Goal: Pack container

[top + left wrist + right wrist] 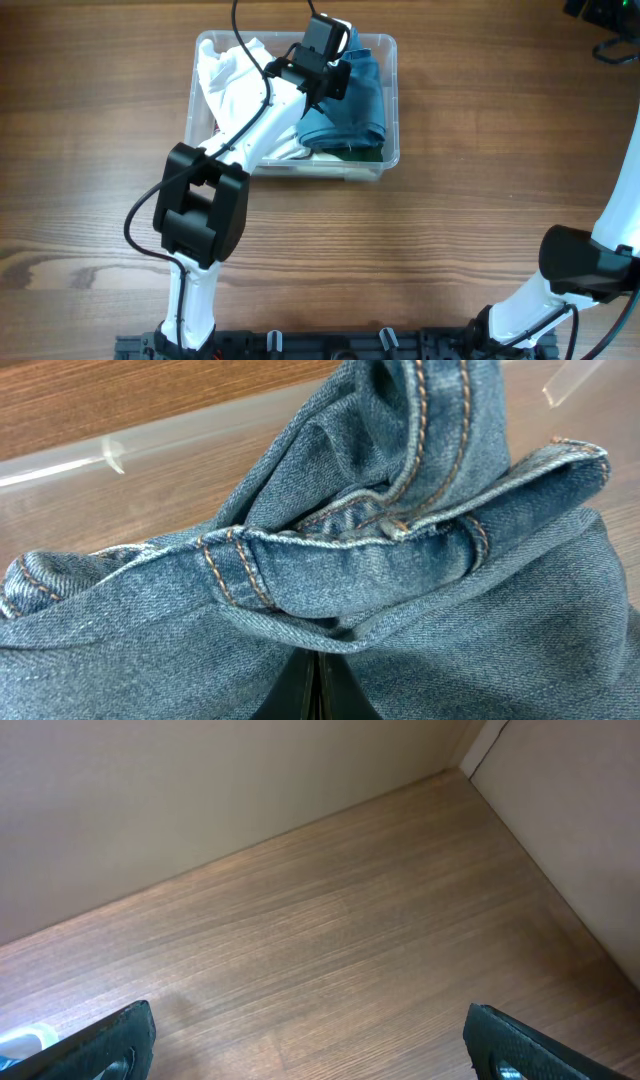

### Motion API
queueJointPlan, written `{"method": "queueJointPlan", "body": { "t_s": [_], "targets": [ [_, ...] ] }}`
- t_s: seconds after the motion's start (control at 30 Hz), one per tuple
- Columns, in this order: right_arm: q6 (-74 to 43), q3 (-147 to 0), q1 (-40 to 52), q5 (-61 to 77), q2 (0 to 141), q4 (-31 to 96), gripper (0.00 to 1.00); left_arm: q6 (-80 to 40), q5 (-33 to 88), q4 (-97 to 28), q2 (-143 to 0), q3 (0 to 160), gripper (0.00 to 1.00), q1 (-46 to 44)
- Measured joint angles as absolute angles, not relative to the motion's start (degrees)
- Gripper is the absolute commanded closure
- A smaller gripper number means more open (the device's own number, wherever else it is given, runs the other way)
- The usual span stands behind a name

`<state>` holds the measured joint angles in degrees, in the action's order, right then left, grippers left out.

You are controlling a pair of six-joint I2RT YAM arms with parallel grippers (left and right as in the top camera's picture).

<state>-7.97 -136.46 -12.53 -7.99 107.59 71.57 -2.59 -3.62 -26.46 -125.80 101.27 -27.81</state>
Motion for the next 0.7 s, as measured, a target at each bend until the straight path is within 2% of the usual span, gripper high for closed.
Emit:
{"method": "queueJointPlan", "body": {
  "t_s": [0.3, 0.4, 0.43, 0.47, 0.5, 0.57, 0.63, 0.7],
  "targets": [
    [-8.0, -136.5, -12.5, -8.0, 107.6, 71.6, 0.00, -2.6, -3.9, -26.7, -127.4, 101.7, 0.96, -27.8],
    [-8.0, -136.5, -12.5, -8.0, 107.6, 71.6, 0.00, -2.6, -3.8, -27.2, -126.4, 101.5, 0.89, -27.8],
    [-8.0, -136.5, -12.5, -8.0, 107.6, 71.6, 0.00, -2.5, -3.8, -27.4, -125.7, 101.1, 0.83, -27.8],
    [-8.0, -136.5, -12.5, -8.0, 107.6, 71.6, 0.00, -2.3, -3.8, -28.1, -124.4, 100.6, 0.69, -27.8],
    [-8.0, -136.5, -12.5, -8.0, 107.6, 71.6, 0.00, -2.1, -3.8, -28.4, -123.4, 100.2, 0.63, -27.8],
    [-8.0, -136.5, -12.5, -8.0, 107.6, 71.6, 0.00, -2.3, -3.8, -30.3, -120.0, 99.0, 0.36, -27.9],
    [-8.0, -136.5, -12.5, -8.0, 107.6, 71.6, 0.00, -2.2, -3.8, -32.5, -113.7, 98.5, 0.01, -28.0],
    [-8.0, -136.5, -12.5, -8.0, 107.6, 71.6, 0.00, -2.1, -3.8, -35.6, -106.5, 98.5, 0.00, -28.2]
  ]
}}
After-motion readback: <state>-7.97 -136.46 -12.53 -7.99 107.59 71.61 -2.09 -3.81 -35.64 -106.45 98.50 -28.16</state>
